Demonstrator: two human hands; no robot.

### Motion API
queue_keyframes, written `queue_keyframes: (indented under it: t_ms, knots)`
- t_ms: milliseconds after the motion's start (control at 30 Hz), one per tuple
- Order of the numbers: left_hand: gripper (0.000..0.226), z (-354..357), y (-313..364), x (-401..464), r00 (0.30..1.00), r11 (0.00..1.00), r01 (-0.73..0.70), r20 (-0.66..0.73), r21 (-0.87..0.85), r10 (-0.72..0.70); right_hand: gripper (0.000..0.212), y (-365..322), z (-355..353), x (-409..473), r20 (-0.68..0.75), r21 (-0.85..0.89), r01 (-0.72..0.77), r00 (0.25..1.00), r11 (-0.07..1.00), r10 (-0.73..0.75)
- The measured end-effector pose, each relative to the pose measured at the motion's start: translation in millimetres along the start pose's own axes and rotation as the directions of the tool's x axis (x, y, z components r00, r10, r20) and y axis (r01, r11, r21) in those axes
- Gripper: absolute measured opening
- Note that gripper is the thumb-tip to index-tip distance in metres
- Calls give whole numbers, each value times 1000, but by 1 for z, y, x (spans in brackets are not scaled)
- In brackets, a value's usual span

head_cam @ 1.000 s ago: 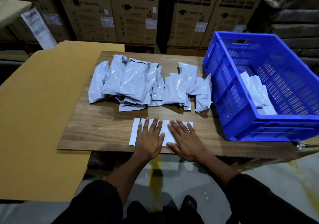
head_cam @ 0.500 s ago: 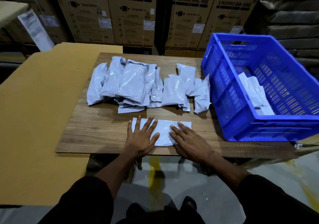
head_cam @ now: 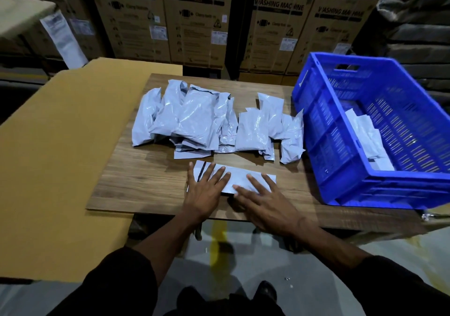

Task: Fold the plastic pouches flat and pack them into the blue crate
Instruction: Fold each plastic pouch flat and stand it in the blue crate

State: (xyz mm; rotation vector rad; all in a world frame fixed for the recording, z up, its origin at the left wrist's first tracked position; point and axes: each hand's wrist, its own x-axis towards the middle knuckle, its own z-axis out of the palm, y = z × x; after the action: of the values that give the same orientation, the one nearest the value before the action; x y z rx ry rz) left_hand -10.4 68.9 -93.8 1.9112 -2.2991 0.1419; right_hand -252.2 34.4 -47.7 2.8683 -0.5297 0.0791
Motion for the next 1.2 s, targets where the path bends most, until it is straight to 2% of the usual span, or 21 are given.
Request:
queue_keyframes:
  t_ms: [100, 200, 300, 400, 467, 533, 633, 733, 833, 1000, 1100, 1200]
  knots:
    - [61, -12, 1, 6, 999, 1000, -15, 40, 19, 14, 31, -11, -9, 8, 29, -88, 124, 992, 988, -122]
    - [65, -20, -2, 12, 998, 998, -58, 26, 19, 58, 32, -9, -9, 24, 68, -157, 76, 995, 985, -66]
    - [61, -22, -4, 18, 998, 998, -66, -18, 7, 67, 32, 3, -14, 36, 107, -92, 8, 994, 996, 2]
    - [61, -23, -5, 17, 994, 996, 68, -86, -59, -73, 35, 28, -27, 40, 146, -41, -35, 989, 999, 41]
    - [73, -22, -4, 11, 958, 954, 210, -151, -213, -244, 28, 42, -38, 41, 187, 1, -82, 979, 997, 81]
    - [76, -17, -1, 2, 925, 912, 267, -184, -313, -334, 34, 49, -44, 38, 185, 44, -142, 974, 989, 131]
    - [78, 0, 6, -9, 952, 917, 246, -101, -315, -290, 39, 57, -49, 28, 31, 166, -250, 968, 954, 249]
    - [71, 16, 9, -11, 970, 943, 235, -6, -235, -243, 42, 64, -58, 21, -51, 280, -364, 919, 888, 392]
    - [60, 23, 10, -1, 980, 967, 195, -1, -164, -198, 43, 77, -78, 17, -149, 403, -412, 851, 817, 503]
    - [53, -16, 38, 50, 974, 974, 50, -205, -221, -97, 40, 123, -128, 5, -341, 430, -396, 761, 812, 552]
    - [49, -59, 72, 107, 927, 957, -90, -375, -276, -21, 37, 166, -163, -16, -426, 424, -419, 690, 803, 585]
    - [50, -105, 120, 174, 867, 941, -202, -496, -271, 43, 39, 214, -187, -51, -432, 432, -459, 650, 777, 625]
